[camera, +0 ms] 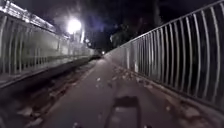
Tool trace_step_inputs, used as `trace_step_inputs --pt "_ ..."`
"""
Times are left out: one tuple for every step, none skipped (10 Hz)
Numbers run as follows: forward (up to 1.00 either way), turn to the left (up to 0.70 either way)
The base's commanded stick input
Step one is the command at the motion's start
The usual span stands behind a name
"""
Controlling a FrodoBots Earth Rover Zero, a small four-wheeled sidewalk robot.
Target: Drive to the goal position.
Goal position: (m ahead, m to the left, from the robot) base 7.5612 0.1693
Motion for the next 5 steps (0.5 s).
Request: trace_step_inputs --pt "0.45 0.01" --pt "0.45 0.01" --pt "0.45 0.01" --pt "0.45 0.01" --pt "0.45 0.01"
